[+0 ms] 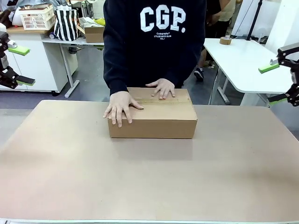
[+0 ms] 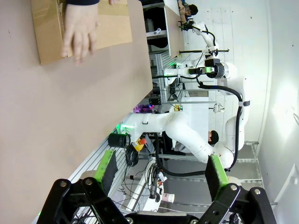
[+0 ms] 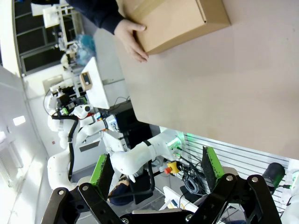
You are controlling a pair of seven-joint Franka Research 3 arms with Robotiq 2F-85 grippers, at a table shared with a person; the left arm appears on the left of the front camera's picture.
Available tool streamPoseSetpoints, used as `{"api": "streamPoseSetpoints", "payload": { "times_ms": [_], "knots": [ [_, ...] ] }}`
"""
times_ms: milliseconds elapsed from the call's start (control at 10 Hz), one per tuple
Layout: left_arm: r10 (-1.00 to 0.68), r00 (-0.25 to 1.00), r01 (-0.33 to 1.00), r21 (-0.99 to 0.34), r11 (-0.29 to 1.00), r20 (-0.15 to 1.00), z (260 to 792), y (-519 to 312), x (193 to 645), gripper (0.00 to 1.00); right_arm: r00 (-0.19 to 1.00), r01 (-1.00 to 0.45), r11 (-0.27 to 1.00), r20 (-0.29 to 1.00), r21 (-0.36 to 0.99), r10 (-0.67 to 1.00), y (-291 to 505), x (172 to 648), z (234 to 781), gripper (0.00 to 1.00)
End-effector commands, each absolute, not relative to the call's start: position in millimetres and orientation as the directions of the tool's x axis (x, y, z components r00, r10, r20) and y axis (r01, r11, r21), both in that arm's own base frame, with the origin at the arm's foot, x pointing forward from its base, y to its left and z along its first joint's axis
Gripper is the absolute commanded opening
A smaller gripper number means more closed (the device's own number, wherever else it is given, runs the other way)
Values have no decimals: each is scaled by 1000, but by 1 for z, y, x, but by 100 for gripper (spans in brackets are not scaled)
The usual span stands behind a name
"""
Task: Pack the gift set into the box.
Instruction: Press and hold the closed box until the human finishes sealing it.
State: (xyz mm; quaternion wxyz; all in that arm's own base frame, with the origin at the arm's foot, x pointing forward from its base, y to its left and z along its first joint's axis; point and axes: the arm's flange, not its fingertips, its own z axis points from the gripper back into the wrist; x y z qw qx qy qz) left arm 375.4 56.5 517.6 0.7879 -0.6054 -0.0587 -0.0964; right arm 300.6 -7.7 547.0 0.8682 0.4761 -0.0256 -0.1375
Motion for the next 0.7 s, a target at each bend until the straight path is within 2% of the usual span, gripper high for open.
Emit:
{"api": "streamPoseSetpoints", "payload": {
  "times_ms": [0, 600],
  "knots": [
    [-96, 976, 214, -943, 254, 196, 520, 58, 372, 100, 963, 211, 521, -85, 827, -255, -9, 301, 548, 100],
    [-96, 976, 214, -943, 254, 196, 520, 58, 372, 100, 963, 211, 521, -85, 827, -255, -9, 301, 548, 100]
  ]
}}
